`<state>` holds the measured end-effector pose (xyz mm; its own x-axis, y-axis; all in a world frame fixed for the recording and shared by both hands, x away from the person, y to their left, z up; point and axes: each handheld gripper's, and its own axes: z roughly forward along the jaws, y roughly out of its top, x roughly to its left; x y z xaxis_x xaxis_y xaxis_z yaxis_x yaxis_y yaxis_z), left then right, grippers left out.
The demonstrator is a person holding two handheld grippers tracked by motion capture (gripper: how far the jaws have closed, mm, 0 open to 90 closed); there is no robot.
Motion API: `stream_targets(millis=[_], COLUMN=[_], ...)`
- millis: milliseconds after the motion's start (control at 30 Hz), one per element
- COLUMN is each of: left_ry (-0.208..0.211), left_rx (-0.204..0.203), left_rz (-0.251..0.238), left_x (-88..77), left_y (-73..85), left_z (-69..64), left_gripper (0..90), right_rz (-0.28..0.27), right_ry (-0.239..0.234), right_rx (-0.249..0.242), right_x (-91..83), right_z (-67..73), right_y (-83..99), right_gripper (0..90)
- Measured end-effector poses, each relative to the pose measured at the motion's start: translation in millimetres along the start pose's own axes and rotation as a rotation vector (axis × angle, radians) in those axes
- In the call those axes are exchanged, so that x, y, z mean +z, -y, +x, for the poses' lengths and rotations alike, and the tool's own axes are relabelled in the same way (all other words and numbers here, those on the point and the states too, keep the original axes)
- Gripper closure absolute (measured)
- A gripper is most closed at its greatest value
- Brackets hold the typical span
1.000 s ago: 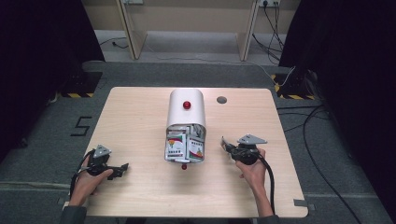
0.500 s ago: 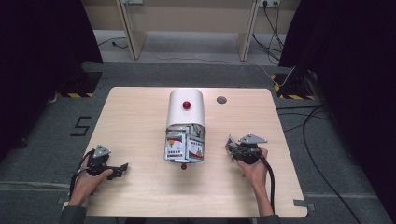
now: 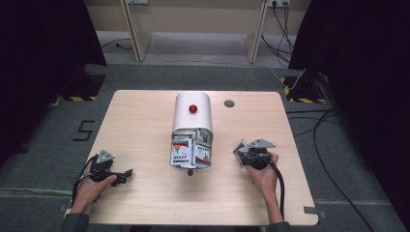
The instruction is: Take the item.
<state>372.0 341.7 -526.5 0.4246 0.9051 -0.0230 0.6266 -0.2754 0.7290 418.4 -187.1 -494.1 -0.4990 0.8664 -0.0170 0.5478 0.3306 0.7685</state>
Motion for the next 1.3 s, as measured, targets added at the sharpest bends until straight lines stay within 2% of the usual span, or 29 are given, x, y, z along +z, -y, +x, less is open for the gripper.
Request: stream_targets(millis=[167,267,367,633,767,933,1300], left_ry=[0.0,0.0,0.0,0.0,0.0,0.0,0.0], left_rx=[0.0,0.0,0.0,0.0,0.0,0.0,0.0], left_rz=[0.0,0.0,0.0,0.0,0.0,0.0,0.0], left_x=[0.0,0.0,0.0,0.0,0.0,0.0,0.0], left_y=[0.0,0.0,0.0,0.0,0.0,0.0,0.0], left_z=[0.0,0.0,0.0,0.0,0.0,0.0,0.0], left_gripper=[0.0,0.0,0.0,0.0,0.0,0.0,0.0], right_rz=[0.009,0.019,0.023,0.042,0.04,0.031,-0.008], right_ry=[0.035,0.038,0.038,0.045,0.056,0.054,0.059], right_rx=[-0.018,-0.029,-0.015,-0.039,-0.024,-0.006,-0.006], right_x=[1.7,2.3,4.3,6.2,3.0,-0.1,-12.7], right_z=[0.9,3.6,3.3,7.3,5.0,3.1,3.8], right_y=[0.3,-0.2,-0.2,0.3,-1.0,-1.8,-8.3], right_gripper=[60.8,58.8,55.7,52.4,47.7,46.1,43.9])
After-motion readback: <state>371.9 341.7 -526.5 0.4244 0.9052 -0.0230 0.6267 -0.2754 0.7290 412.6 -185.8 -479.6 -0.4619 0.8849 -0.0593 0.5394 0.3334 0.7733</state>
